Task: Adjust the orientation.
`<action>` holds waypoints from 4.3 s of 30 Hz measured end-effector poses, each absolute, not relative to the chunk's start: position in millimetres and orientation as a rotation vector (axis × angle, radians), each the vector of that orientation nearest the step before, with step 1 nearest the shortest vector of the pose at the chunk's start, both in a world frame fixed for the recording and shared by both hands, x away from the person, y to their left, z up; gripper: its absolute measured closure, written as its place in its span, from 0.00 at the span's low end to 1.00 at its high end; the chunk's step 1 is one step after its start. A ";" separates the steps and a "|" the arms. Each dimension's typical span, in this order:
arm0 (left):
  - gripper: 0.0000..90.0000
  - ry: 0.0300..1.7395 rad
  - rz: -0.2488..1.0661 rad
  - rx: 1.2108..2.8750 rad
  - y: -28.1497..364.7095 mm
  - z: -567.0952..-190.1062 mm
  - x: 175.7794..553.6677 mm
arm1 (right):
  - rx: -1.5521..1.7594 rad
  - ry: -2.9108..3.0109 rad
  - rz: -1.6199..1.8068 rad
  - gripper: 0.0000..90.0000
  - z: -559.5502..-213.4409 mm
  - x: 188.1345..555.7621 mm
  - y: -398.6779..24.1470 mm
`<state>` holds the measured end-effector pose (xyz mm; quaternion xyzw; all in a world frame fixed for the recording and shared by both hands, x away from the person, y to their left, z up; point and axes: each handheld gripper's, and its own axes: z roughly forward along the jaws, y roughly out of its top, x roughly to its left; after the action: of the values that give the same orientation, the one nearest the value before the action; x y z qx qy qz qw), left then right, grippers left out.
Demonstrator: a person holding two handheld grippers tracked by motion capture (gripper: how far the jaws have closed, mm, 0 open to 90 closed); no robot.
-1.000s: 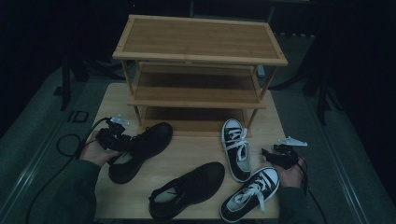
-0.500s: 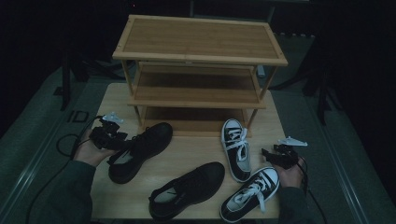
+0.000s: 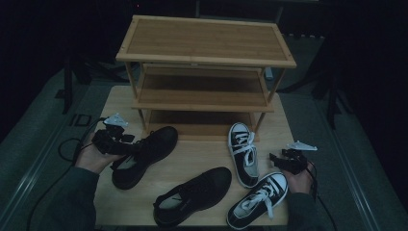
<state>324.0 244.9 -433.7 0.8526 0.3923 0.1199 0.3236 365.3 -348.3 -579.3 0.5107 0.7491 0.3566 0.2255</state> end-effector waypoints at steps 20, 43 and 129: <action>0.57 0.946 0.298 2.277 218.9 -429.0 318.5 | 1.408 2.068 0.987 0.40 -579.3 365.4 -348.6; 0.57 0.843 0.247 2.357 186.4 -437.2 315.9 | 1.406 2.072 0.991 0.40 -579.2 365.4 -348.7; 0.63 0.482 0.021 2.546 100.6 -473.5 269.8 | 1.401 2.080 1.004 0.40 -579.2 365.5 -349.3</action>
<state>269.8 100.6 -473.5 0.9455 0.1791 0.0076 0.2717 365.5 -349.3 -579.2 0.5061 0.7515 0.3626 0.2182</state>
